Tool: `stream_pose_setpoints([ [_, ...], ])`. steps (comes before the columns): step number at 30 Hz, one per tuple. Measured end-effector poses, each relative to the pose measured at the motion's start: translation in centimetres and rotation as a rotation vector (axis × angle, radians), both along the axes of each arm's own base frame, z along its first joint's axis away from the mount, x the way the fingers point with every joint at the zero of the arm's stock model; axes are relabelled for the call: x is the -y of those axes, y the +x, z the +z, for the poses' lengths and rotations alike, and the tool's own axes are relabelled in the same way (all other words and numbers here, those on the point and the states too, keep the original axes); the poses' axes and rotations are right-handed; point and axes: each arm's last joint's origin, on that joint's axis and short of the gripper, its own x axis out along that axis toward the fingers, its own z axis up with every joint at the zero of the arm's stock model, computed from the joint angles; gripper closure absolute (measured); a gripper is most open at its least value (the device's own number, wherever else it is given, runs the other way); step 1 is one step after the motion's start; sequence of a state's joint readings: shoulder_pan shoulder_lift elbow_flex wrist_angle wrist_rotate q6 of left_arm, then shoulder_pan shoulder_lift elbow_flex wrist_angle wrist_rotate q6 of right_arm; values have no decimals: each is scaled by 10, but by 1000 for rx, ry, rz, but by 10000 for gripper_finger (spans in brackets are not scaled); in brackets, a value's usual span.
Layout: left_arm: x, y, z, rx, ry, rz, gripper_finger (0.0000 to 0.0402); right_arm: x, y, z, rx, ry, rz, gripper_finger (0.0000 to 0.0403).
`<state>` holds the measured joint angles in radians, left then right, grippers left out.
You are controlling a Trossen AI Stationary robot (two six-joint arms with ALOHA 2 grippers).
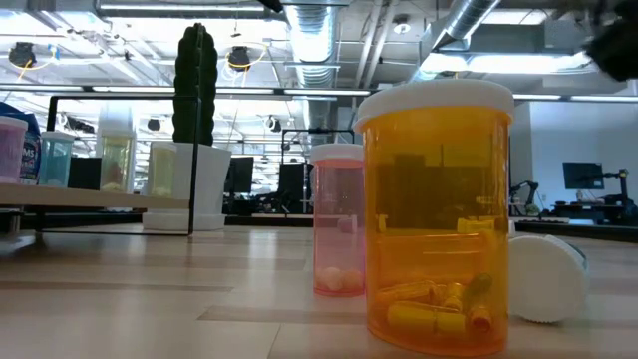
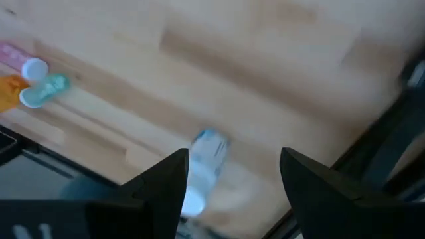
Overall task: Pick and place medicine bottles onto shelf by color
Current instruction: Put the white pill bottle on the shelf
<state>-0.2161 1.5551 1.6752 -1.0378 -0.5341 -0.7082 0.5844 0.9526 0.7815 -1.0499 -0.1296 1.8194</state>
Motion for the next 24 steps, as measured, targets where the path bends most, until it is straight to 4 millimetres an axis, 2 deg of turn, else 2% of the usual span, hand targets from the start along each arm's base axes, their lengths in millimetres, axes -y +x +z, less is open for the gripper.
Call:
stream_pose_setpoints([
  [7,1,0,0,-42,28,-92,216,-51,2,-10,-27,112,-119,143],
  [13,1,1,0,-57,62,-131,216,-81,9,-25,-28,138,-202,143],
  [17,1,1,0,-58,63,-133,216,-90,10,-36,-56,114,-227,143],
  [24,2,0,-1,-61,51,-145,216,-96,18,-46,-74,64,-242,143],
])
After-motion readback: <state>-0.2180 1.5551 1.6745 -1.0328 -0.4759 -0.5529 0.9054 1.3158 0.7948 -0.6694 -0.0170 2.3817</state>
